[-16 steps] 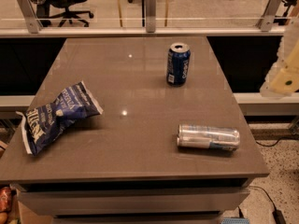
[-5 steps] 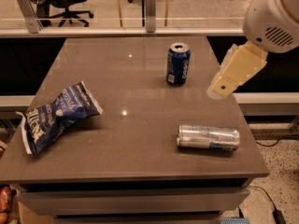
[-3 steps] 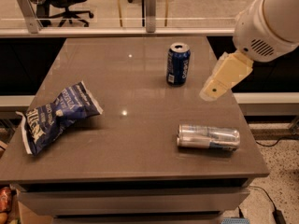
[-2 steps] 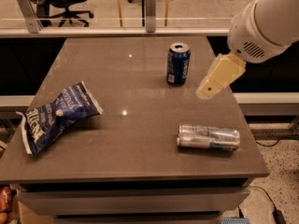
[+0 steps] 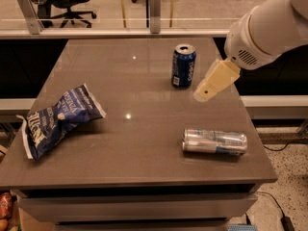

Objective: Move pepsi can near blue chip bag

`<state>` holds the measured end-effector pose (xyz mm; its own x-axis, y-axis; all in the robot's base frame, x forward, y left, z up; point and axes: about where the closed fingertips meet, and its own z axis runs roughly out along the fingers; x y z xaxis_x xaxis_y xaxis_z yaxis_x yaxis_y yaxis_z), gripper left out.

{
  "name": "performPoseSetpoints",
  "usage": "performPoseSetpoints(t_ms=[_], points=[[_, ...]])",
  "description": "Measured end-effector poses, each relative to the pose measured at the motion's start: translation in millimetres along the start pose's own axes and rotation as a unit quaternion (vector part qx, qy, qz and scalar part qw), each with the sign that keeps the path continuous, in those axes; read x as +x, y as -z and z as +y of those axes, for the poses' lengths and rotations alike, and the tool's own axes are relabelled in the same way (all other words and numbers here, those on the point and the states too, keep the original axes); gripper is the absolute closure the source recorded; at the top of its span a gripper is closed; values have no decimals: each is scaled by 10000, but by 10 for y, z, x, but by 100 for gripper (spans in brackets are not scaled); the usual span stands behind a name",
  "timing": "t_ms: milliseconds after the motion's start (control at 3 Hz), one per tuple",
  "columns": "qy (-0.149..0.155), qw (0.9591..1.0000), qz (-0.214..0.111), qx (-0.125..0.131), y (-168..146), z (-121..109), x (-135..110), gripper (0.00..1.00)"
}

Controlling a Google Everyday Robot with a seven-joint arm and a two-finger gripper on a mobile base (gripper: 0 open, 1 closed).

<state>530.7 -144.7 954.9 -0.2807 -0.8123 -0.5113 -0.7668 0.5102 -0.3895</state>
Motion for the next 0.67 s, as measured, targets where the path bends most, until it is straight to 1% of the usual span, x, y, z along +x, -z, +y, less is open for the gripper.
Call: performPoseSetpoints(t_ms=[667], points=[[-69, 9994, -319, -76, -292, -5, -152, 0]])
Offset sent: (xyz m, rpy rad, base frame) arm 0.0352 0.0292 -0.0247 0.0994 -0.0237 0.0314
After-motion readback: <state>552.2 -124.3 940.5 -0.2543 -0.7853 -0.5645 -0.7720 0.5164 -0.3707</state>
